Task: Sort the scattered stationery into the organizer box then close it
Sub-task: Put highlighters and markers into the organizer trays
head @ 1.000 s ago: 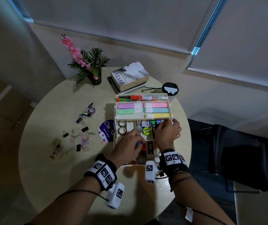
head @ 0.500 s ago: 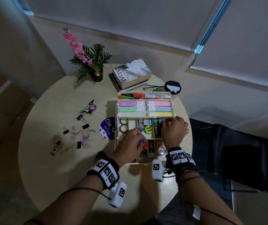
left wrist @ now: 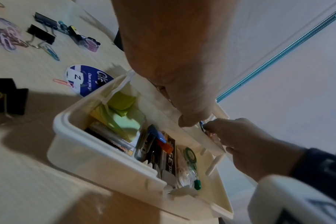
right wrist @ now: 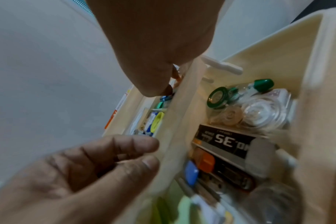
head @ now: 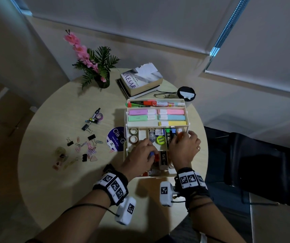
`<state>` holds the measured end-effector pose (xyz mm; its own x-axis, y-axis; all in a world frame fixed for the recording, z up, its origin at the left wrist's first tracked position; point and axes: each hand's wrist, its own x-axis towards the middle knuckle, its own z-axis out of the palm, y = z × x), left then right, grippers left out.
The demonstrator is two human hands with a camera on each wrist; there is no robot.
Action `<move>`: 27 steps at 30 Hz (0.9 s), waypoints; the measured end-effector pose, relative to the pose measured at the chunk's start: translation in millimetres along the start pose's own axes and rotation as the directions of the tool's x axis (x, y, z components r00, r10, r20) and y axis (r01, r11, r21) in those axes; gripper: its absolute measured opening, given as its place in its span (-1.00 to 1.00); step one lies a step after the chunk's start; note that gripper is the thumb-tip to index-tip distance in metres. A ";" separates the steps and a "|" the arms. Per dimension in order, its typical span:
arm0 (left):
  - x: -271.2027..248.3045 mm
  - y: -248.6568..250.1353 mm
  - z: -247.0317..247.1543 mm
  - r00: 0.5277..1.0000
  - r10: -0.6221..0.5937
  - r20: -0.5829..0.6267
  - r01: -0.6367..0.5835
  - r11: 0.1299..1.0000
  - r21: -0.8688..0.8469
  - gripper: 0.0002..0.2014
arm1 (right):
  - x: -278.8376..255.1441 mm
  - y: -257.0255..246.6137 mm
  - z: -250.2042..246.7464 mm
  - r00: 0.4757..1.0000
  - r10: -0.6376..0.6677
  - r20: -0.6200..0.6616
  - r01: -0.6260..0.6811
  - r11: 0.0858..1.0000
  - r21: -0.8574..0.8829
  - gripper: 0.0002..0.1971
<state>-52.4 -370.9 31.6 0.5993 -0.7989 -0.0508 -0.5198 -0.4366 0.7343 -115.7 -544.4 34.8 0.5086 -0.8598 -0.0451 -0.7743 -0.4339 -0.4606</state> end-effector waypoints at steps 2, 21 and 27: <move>0.7 -0.9 1.2 1.000 -0.004 -0.005 0.004 1.000 0.000 -0.85 | 3.6 -3.9 0.0 0.996 0.064 0.054 -0.068 0.995 0.069 -0.73; 2.0 -0.3 -5.1 0.999 0.024 0.032 -0.024 1.000 0.020 -0.87 | 37.3 4.2 -21.9 0.939 -0.321 0.125 0.344 0.890 -0.299 -0.80; 3.5 0.8 -3.4 0.999 0.014 0.031 -0.015 0.999 0.037 -0.88 | 47.0 17.5 -36.9 0.885 -0.295 0.360 0.383 0.901 -0.204 -0.39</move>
<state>-48.6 -372.6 34.4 0.5730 -0.8173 -0.0613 -0.5509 -0.4394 0.7095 -119.3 -602.3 57.3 0.8142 -0.5362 -0.2228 -0.5794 -0.7755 -0.2509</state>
